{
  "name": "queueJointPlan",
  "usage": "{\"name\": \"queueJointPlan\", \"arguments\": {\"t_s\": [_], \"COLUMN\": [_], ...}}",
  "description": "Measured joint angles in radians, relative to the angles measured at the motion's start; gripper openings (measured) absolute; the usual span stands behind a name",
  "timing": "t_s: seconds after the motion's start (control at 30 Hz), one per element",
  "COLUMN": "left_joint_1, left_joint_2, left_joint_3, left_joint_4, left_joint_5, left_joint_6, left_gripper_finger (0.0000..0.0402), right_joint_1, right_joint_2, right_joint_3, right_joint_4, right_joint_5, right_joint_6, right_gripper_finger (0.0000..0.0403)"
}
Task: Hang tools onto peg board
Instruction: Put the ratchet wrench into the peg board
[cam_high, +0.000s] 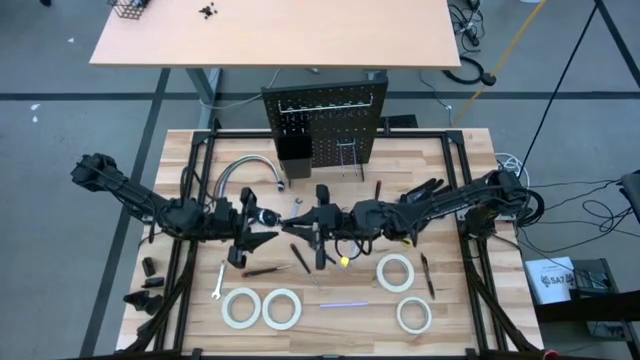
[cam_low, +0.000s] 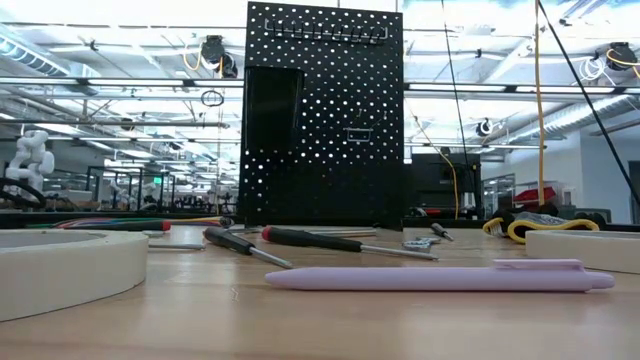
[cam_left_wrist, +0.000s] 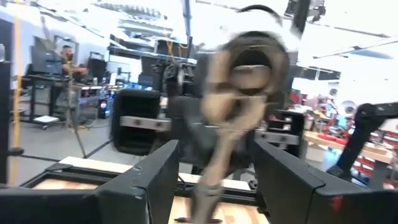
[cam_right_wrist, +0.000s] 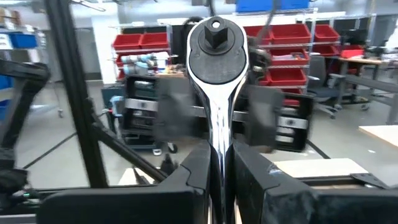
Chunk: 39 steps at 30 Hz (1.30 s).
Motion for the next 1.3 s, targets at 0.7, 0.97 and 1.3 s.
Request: {"name": "queueJointPlan", "arguments": {"t_s": [0.7, 0.97, 1.3], "left_joint_1": [0.0, 0.001, 0.0], "left_joint_2": [0.0, 0.0, 0.0], "left_joint_3": [0.0, 0.0, 0.0], "left_joint_4": [0.085, 0.111, 0.126], "left_joint_5": [-0.005, 0.01, 0.036], "left_joint_6": [0.073, 0.075, 0.076], "left_gripper_finger": [0.0206, 0.0206, 0.0206], "right_joint_1": [-0.008, -0.02, -0.02], "right_joint_2": [0.0, 0.009, 0.015], "right_joint_3": [0.0, 0.0, 0.0], "right_joint_4": [-0.001, -0.003, 0.007], "right_joint_5": [-0.021, -0.028, -0.057], "right_joint_6": [0.006, 0.029, 0.035], "right_gripper_finger": [0.0035, 0.0035, 0.0035]}}
